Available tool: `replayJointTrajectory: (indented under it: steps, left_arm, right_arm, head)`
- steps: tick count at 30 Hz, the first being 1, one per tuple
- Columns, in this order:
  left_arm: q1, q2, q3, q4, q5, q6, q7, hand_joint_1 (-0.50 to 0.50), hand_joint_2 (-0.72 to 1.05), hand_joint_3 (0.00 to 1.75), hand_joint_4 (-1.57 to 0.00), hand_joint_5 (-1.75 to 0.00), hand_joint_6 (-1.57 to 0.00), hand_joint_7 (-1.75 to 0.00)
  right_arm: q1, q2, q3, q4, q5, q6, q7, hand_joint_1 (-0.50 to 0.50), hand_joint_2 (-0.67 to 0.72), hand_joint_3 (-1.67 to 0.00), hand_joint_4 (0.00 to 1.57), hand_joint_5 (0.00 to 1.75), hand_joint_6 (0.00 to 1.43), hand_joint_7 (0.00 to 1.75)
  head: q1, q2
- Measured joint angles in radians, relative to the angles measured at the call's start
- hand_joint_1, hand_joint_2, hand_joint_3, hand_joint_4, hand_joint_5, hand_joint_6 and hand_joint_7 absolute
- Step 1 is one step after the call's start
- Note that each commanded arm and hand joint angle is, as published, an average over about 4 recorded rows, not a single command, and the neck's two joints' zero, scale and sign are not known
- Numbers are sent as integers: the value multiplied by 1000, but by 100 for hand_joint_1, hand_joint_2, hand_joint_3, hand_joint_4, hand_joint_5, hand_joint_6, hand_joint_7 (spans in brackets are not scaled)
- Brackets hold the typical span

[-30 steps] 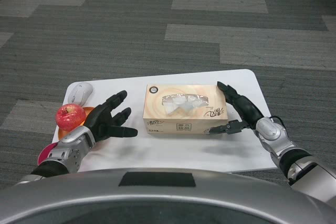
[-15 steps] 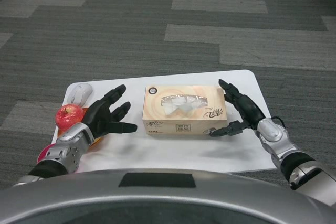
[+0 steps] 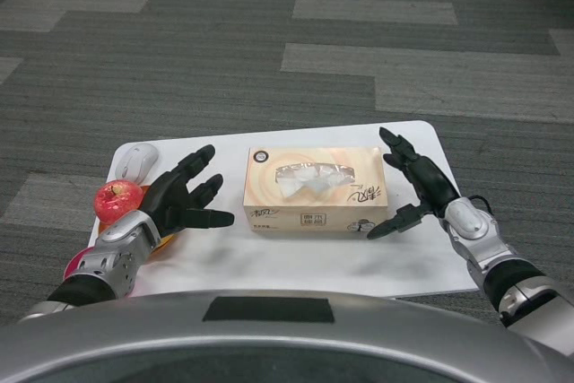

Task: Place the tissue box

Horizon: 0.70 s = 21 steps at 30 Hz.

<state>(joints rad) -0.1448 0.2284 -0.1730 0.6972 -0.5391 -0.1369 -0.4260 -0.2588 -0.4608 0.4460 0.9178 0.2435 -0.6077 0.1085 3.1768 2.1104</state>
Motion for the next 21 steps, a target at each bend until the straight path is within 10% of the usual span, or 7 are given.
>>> replayJointTrajectory:
  steps: [21]
  left_arm:
    - [0,0,4,-1,0,-3,0,50,105,17,0,0,0,0]
  right_arm:
    - [33,-29,-111,-149,-3,2,1,-33,12,0,0,58,0,0]
  head:
    - [2,9]
